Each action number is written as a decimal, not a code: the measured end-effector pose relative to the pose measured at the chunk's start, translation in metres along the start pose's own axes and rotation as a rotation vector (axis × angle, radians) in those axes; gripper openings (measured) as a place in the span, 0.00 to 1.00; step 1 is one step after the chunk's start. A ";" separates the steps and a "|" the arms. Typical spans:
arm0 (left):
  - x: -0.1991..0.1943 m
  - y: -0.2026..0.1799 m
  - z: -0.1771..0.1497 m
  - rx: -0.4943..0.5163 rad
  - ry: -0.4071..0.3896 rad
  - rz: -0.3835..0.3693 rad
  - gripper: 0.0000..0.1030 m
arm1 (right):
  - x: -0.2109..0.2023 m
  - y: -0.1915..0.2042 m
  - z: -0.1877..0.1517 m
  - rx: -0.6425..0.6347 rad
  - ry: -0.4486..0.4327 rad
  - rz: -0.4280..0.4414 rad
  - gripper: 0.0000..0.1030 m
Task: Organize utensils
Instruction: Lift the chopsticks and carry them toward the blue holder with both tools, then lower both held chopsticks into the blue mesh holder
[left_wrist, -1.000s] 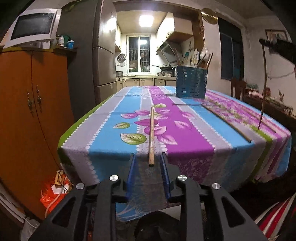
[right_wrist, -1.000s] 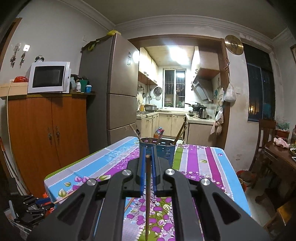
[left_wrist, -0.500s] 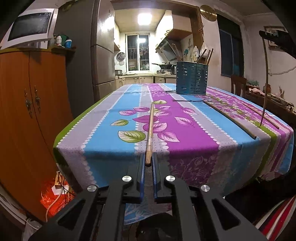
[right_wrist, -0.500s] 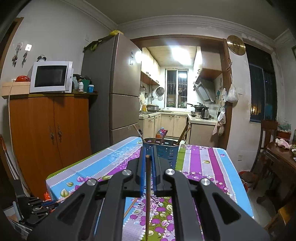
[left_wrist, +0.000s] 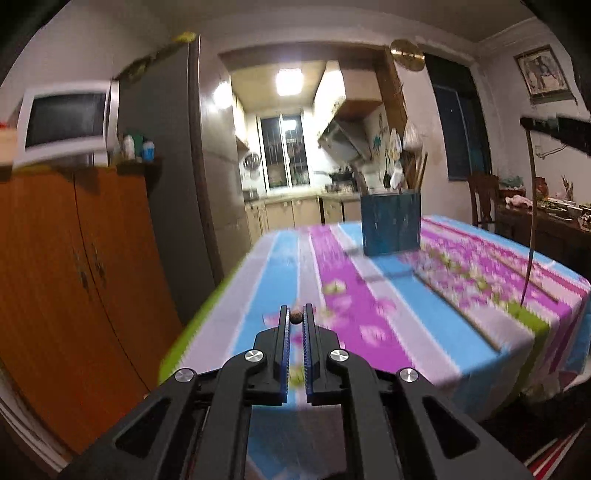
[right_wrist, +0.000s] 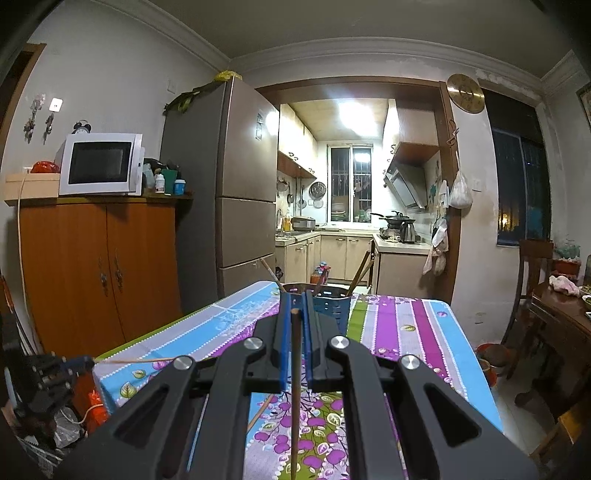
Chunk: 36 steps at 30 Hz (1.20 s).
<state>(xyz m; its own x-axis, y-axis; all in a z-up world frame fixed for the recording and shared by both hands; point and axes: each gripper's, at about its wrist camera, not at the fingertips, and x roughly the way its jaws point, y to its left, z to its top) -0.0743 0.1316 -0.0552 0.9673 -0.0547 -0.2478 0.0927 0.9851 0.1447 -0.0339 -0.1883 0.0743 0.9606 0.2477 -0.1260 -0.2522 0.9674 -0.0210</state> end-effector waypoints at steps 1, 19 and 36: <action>0.000 0.000 0.009 0.009 -0.018 0.006 0.07 | 0.001 -0.001 0.000 0.002 -0.001 0.002 0.05; 0.052 -0.001 0.114 0.029 -0.138 -0.102 0.07 | 0.043 -0.028 0.037 -0.007 -0.035 0.002 0.05; 0.118 -0.003 0.199 -0.053 -0.053 -0.284 0.07 | 0.091 -0.057 0.063 0.067 0.033 0.014 0.05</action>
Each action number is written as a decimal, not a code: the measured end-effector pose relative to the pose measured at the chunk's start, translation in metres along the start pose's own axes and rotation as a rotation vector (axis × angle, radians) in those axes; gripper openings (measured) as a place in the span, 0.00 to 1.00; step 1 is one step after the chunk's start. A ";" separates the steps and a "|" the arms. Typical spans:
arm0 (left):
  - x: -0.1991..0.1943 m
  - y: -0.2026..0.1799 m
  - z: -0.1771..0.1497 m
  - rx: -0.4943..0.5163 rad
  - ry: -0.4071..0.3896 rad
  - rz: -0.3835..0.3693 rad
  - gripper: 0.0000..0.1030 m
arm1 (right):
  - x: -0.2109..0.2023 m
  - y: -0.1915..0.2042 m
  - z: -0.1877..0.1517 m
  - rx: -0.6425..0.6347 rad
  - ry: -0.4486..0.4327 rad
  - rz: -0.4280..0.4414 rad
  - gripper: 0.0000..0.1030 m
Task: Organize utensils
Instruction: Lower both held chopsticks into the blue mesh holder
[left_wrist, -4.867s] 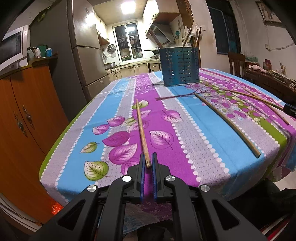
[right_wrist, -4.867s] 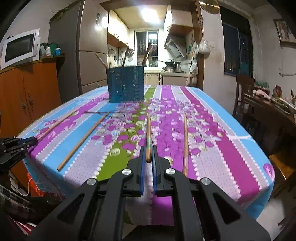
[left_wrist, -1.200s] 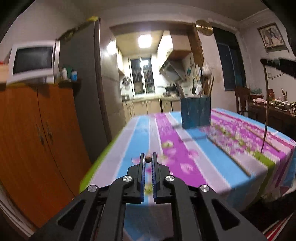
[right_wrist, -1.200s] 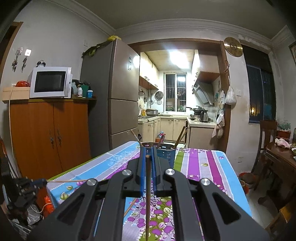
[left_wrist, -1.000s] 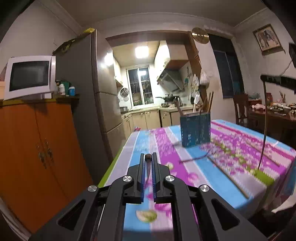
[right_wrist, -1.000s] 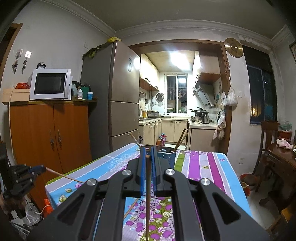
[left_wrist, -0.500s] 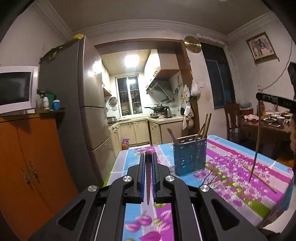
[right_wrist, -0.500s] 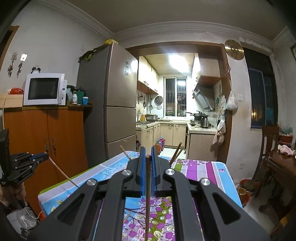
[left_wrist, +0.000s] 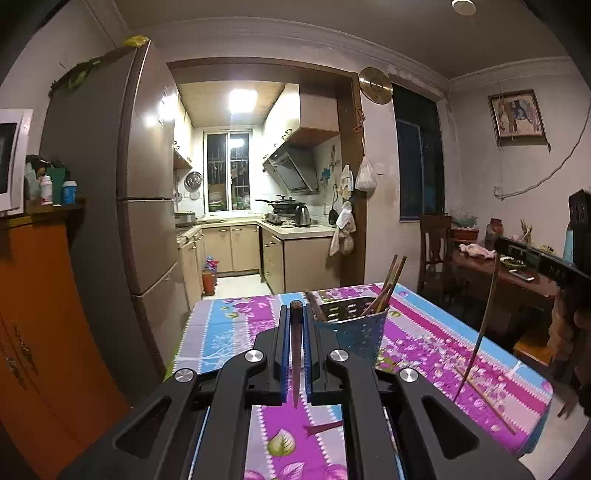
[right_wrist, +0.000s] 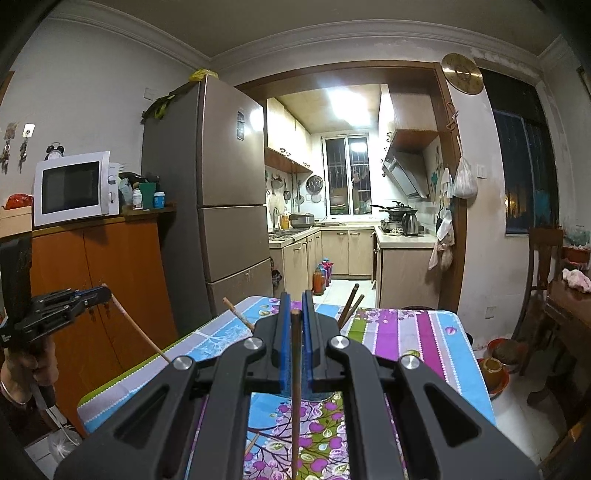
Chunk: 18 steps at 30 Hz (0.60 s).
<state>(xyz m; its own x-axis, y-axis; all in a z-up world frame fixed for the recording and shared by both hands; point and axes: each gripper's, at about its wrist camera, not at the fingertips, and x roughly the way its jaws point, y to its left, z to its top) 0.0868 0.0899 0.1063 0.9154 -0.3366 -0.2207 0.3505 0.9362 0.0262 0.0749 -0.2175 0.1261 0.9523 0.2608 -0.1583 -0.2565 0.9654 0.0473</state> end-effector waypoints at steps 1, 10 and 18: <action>0.003 -0.001 0.002 -0.004 0.006 -0.008 0.07 | 0.001 0.000 0.003 -0.001 0.001 0.001 0.05; 0.021 -0.012 0.031 -0.030 0.026 -0.093 0.07 | 0.016 0.000 0.023 0.006 -0.001 0.023 0.05; 0.062 -0.032 0.092 0.010 -0.021 -0.122 0.07 | 0.042 -0.005 0.071 -0.003 -0.088 0.000 0.05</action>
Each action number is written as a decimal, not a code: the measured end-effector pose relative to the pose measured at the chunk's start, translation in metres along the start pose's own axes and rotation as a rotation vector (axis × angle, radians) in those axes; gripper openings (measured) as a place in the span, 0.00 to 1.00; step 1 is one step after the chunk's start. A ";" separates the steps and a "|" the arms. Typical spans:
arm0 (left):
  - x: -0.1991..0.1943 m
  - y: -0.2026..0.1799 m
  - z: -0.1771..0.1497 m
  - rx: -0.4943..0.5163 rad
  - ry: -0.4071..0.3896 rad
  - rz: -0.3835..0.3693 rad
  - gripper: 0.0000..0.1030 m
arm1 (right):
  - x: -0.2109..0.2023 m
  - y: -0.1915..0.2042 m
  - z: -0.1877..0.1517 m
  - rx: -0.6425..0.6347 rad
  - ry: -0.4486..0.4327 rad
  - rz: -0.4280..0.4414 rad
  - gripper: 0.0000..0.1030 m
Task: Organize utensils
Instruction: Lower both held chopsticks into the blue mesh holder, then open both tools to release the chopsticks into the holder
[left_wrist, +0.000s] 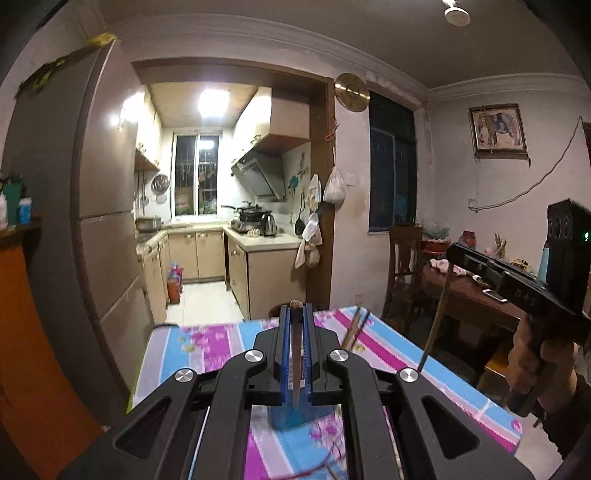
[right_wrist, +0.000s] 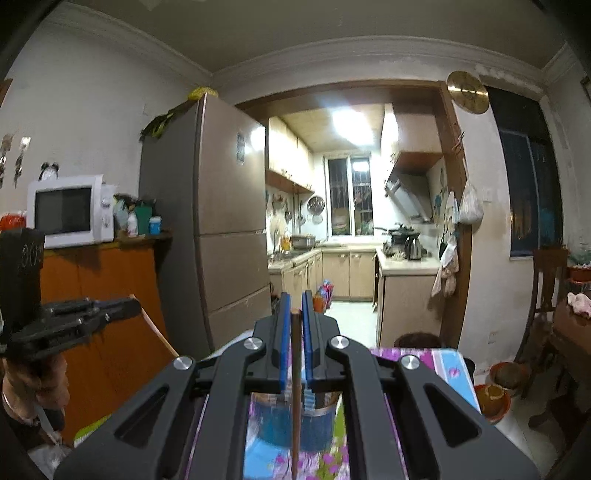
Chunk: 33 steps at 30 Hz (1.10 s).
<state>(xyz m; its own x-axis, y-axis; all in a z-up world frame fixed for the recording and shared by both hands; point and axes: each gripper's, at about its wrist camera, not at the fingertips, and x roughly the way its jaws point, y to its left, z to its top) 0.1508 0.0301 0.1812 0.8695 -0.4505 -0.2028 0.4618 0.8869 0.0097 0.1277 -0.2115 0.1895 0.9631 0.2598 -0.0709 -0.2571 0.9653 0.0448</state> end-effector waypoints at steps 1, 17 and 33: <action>0.008 -0.003 0.008 0.017 -0.009 0.012 0.07 | 0.008 -0.004 0.009 0.013 -0.018 -0.003 0.05; 0.162 -0.003 -0.015 0.013 0.171 0.027 0.07 | 0.143 -0.048 -0.027 0.158 0.018 -0.054 0.05; 0.145 -0.024 -0.031 0.136 0.120 0.234 0.08 | 0.109 -0.053 -0.032 0.136 0.020 -0.091 0.28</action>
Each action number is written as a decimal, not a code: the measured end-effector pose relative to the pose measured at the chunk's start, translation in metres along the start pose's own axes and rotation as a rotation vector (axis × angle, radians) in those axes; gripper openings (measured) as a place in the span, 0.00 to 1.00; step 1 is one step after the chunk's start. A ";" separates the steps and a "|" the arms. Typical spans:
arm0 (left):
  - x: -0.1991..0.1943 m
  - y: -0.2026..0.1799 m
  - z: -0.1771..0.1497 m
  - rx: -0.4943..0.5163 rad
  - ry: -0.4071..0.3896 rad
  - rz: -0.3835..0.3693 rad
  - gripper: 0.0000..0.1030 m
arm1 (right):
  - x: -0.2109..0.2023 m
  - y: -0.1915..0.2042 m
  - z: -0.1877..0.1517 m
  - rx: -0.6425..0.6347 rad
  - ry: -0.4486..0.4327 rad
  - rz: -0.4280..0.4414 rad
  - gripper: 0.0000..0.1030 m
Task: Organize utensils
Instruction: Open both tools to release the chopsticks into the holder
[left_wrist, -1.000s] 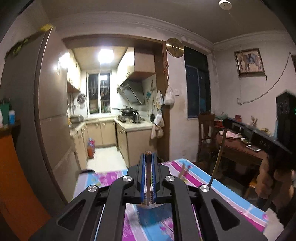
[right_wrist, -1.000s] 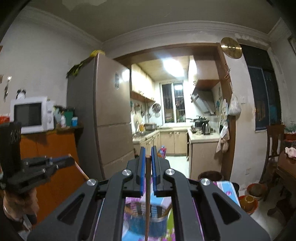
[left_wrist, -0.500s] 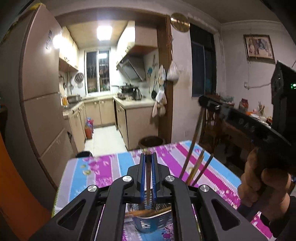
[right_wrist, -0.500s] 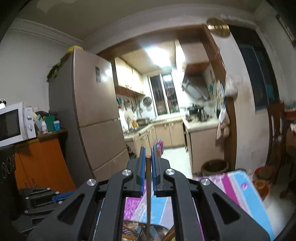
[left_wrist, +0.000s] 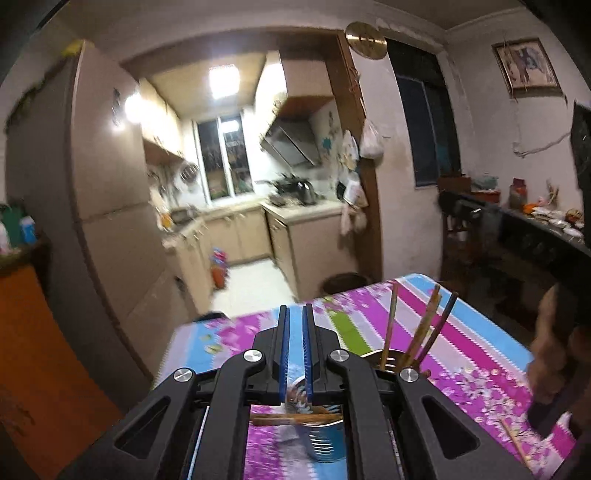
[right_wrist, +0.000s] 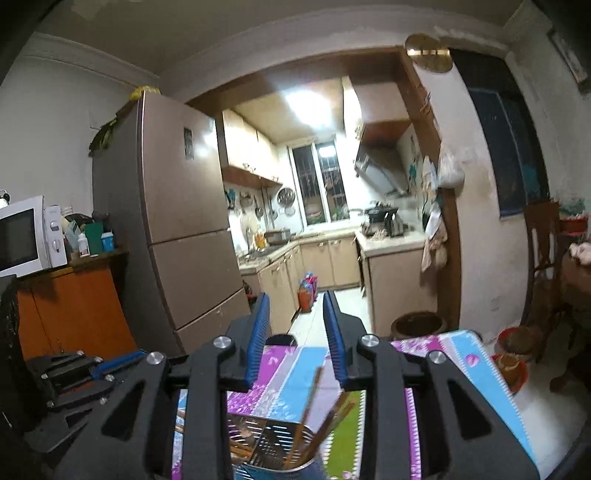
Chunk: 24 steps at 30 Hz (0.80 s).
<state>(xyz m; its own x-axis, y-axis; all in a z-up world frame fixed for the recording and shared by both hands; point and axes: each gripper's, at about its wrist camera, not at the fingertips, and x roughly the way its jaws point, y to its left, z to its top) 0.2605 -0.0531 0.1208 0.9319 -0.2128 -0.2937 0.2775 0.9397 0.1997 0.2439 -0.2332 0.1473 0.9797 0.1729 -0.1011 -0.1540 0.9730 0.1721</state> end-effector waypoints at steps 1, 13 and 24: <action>-0.006 -0.002 0.000 0.017 -0.014 0.032 0.08 | -0.005 -0.001 0.002 -0.006 -0.005 -0.003 0.28; -0.106 -0.027 -0.018 0.150 -0.144 0.225 0.08 | -0.118 -0.013 -0.014 -0.115 0.003 -0.058 0.29; -0.159 -0.040 -0.068 0.192 -0.126 0.236 0.22 | -0.195 -0.028 -0.076 -0.168 0.128 -0.110 0.34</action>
<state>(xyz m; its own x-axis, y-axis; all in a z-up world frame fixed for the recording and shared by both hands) 0.0855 -0.0389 0.0957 0.9939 -0.0379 -0.1031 0.0784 0.9021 0.4243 0.0472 -0.2823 0.0878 0.9693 0.0723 -0.2351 -0.0771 0.9970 -0.0113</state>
